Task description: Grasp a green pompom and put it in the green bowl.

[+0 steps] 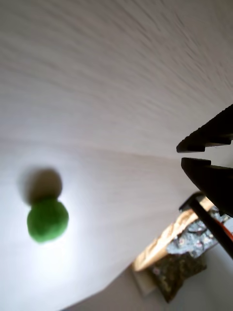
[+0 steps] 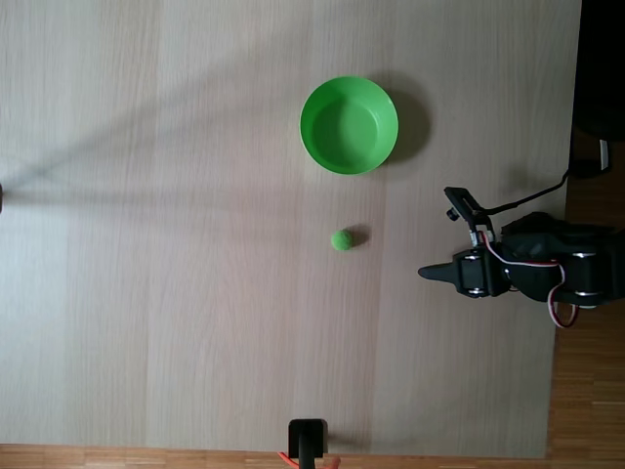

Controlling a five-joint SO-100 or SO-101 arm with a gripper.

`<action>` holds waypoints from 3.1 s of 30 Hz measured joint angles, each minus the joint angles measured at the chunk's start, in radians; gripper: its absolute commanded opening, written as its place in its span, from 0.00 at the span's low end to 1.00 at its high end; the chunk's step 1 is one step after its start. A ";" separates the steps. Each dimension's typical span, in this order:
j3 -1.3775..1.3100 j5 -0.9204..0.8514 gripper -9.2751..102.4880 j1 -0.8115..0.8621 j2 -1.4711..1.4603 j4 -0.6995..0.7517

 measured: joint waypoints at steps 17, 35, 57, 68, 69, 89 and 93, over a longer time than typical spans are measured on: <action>-0.469 0.006 0.08 0.092 -0.900 -0.345; -0.805 0.003 0.25 0.193 -1.473 -0.425; -0.913 0.003 0.25 0.150 -1.744 -0.423; -0.900 0.003 0.26 0.215 -1.707 -0.423; -0.900 0.003 0.26 0.219 -1.689 -0.423; -1.157 0.003 0.25 0.262 -1.822 -0.422; -1.198 0.003 0.25 0.262 -1.875 -0.422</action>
